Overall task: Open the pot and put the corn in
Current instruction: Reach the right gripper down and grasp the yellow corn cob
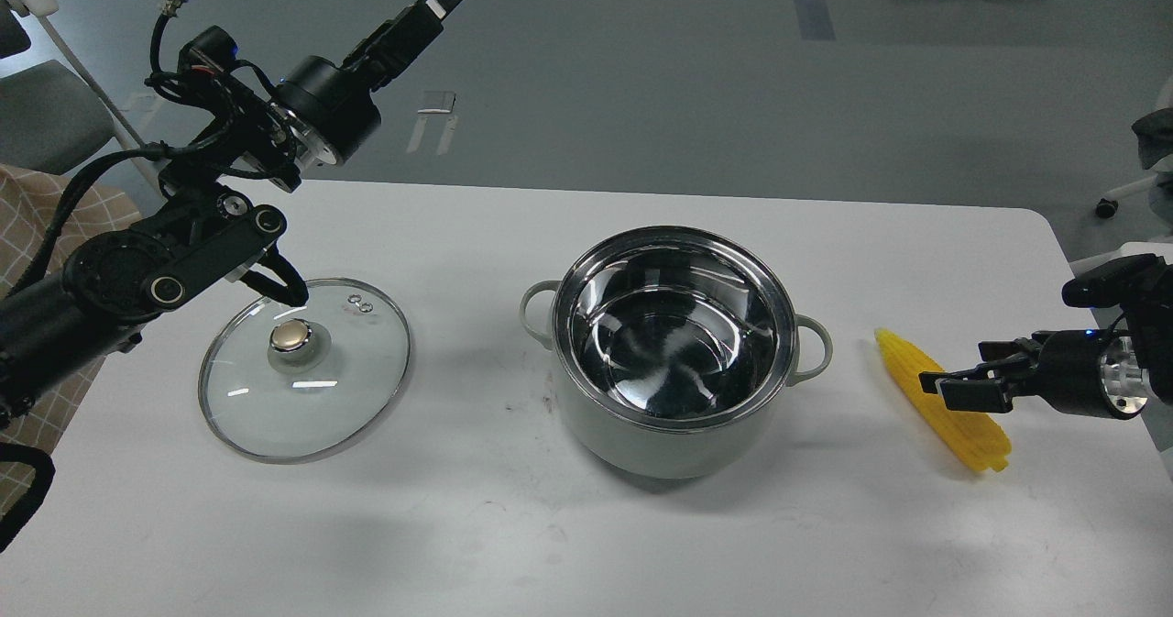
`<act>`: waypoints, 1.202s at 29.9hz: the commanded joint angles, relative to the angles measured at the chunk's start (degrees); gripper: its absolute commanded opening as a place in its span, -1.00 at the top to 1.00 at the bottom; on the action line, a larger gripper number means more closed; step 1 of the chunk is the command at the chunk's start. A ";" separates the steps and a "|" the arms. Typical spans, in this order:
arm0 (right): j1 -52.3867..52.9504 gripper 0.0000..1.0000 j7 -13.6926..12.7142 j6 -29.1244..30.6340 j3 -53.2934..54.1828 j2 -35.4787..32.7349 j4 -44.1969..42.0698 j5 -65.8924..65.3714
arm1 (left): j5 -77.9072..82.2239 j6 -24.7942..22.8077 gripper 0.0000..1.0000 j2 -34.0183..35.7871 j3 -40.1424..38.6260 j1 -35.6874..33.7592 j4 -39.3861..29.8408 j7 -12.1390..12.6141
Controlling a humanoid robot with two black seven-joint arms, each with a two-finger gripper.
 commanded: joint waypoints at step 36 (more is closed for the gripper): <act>12.17 1.00 -0.01 0.61 -2.45 -2.82 2.13 -0.80 | 0.32 0.17 -0.88 -0.02 0.35 0.27 -1.71 0.00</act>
